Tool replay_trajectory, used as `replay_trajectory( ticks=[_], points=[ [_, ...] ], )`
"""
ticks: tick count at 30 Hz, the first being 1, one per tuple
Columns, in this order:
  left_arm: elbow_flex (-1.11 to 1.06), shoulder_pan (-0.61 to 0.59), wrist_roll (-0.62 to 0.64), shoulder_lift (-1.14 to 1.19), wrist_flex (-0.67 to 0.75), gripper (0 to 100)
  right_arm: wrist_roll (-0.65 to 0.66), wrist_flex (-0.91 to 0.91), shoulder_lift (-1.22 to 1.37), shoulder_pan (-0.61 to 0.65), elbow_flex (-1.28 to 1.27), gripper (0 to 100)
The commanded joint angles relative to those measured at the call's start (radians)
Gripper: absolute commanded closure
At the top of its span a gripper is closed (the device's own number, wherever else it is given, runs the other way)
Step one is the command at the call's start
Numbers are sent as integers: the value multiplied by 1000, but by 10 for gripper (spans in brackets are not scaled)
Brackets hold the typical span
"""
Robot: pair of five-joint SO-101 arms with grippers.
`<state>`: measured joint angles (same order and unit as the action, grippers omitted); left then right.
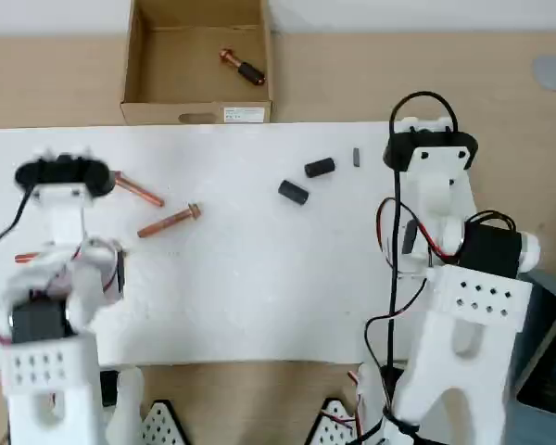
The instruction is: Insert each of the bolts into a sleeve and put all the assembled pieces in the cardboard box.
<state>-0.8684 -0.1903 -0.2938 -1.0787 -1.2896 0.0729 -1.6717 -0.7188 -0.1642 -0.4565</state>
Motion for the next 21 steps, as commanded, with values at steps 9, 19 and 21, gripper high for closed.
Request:
replay_trajectory(
  ticks=[9,19,21],
  points=[
    [400,109,-224,561,-207,998,-106,9,-30,-12,2,988],
    [486,203,-425,783,-227,998,-103,11,-30,-97,1,988],
    [519,198,-470,832,-227,997,-101,12,-30,-111,-8,988]
  ],
)
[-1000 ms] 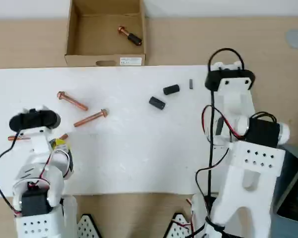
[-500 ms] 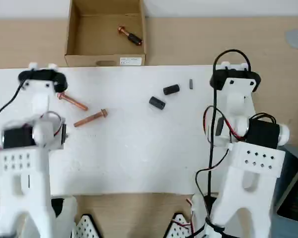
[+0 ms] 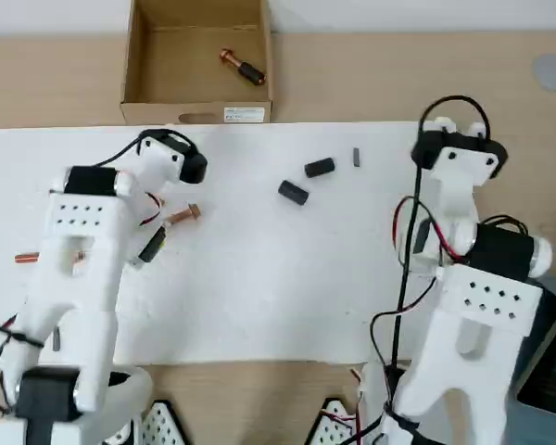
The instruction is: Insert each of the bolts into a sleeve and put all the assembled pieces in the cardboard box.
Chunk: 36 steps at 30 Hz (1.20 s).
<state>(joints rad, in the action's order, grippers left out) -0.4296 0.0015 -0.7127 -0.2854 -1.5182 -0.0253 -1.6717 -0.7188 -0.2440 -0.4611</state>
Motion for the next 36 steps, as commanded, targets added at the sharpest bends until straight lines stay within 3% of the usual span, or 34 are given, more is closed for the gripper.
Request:
replay_trajectory(
  ticks=[1,16,36],
  points=[
    [101,6,-68,64,2,996,-3,12,-30,-35,-12,988],
    [442,12,-183,357,-37,878,-6,38,-30,-31,-59,988],
    [701,71,-218,651,-48,878,-6,48,-28,-28,-59,988]
  ],
)
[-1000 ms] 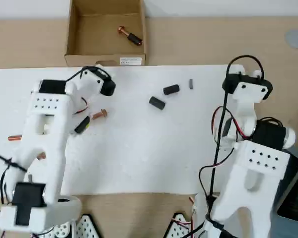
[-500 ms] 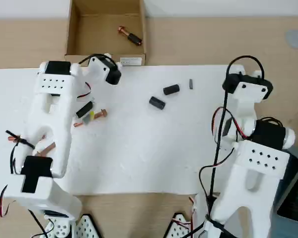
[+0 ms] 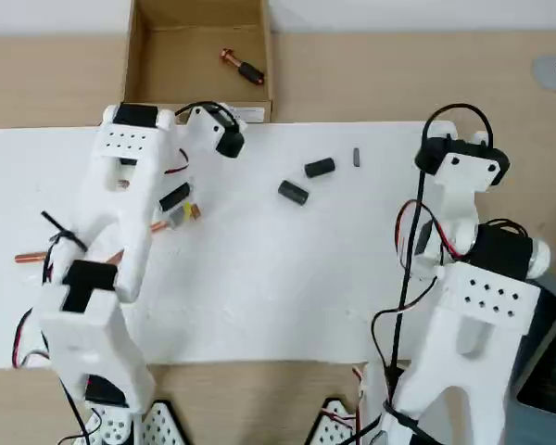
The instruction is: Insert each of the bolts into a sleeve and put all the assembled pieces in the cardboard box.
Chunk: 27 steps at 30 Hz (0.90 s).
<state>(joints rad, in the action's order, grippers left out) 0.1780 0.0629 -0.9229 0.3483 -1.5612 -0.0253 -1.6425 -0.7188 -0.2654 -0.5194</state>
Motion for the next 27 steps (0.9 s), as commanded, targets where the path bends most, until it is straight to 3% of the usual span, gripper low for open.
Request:
replay_trajectory(
  ticks=[1,21,27],
  points=[
    [114,9,-8,38,-6,878,-6,18,-28,-7,-1,988],
    [204,23,-8,265,44,883,-5,14,-28,-7,-1,988],
    [203,44,-6,306,46,993,-3,14,-28,-5,-1,988]
  ],
)
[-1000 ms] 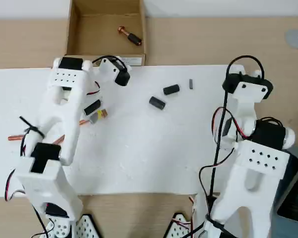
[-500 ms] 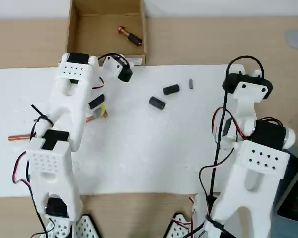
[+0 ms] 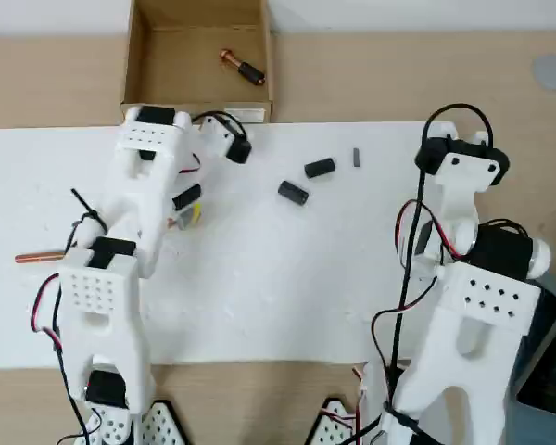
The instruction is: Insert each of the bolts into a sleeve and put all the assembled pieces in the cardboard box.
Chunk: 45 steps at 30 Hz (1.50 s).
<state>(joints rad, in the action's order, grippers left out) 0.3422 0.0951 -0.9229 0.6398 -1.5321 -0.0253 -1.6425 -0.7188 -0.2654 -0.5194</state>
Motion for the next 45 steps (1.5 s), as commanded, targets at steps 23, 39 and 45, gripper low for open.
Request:
replay_trajectory(
  ticks=[23,39,45],
  points=[
    [86,114,356,-513,-221,995,126,-17,-260,-4,25,988],
    [-646,181,733,-1257,31,998,94,210,-495,-4,-200,988],
    [-941,183,835,-1500,227,998,14,279,-576,73,-331,989]
  ],
)
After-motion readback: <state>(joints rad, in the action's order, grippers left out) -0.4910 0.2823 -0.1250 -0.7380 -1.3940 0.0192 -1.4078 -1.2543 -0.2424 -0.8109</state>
